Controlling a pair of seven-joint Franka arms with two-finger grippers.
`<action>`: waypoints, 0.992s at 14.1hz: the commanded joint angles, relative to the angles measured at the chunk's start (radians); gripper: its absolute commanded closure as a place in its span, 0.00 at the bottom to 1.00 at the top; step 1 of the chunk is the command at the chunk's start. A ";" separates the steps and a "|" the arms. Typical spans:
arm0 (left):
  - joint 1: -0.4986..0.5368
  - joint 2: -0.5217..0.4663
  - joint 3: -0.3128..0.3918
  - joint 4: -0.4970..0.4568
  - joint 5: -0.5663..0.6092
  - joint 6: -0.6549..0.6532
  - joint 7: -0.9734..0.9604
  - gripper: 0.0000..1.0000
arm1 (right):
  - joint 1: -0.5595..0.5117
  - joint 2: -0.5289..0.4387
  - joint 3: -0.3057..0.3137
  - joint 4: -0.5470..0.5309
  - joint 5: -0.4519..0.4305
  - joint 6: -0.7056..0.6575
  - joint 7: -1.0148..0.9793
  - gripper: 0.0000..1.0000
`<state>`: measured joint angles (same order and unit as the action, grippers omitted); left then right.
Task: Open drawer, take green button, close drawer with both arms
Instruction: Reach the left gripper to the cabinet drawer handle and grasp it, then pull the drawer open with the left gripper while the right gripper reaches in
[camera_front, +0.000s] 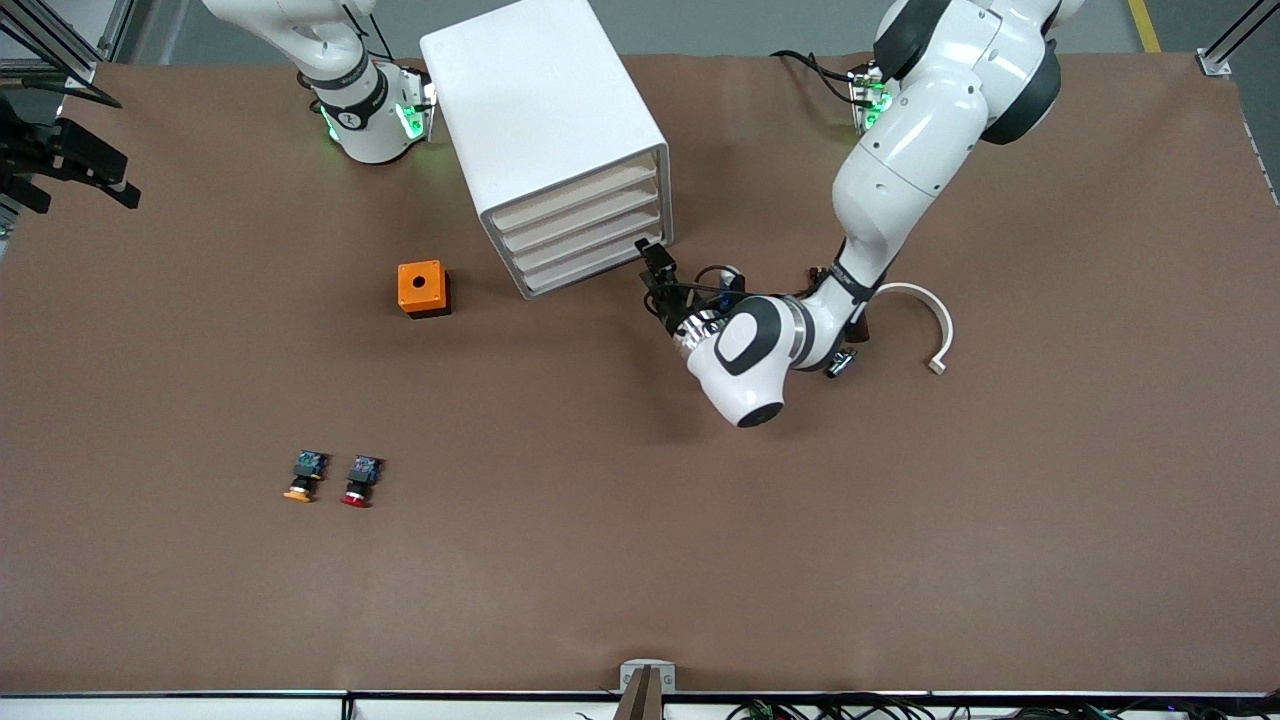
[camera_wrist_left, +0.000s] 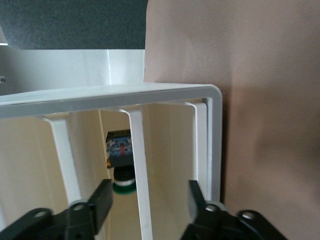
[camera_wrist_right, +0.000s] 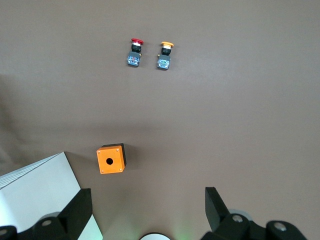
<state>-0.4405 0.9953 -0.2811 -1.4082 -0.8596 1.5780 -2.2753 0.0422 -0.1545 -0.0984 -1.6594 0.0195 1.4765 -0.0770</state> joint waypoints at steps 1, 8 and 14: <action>-0.041 0.014 0.003 0.029 -0.016 -0.027 -0.021 0.40 | -0.016 0.042 0.005 0.026 -0.006 -0.012 -0.007 0.00; -0.079 0.031 -0.001 0.029 -0.016 -0.033 -0.015 0.58 | -0.097 0.268 0.008 0.069 -0.006 0.018 -0.009 0.00; -0.116 0.049 -0.001 0.028 -0.012 -0.071 0.011 0.78 | -0.101 0.355 0.008 0.107 -0.003 0.033 0.025 0.00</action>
<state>-0.5440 1.0284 -0.2823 -1.4034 -0.8601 1.5405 -2.2719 -0.0545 0.1835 -0.1028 -1.5903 0.0153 1.5212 -0.0766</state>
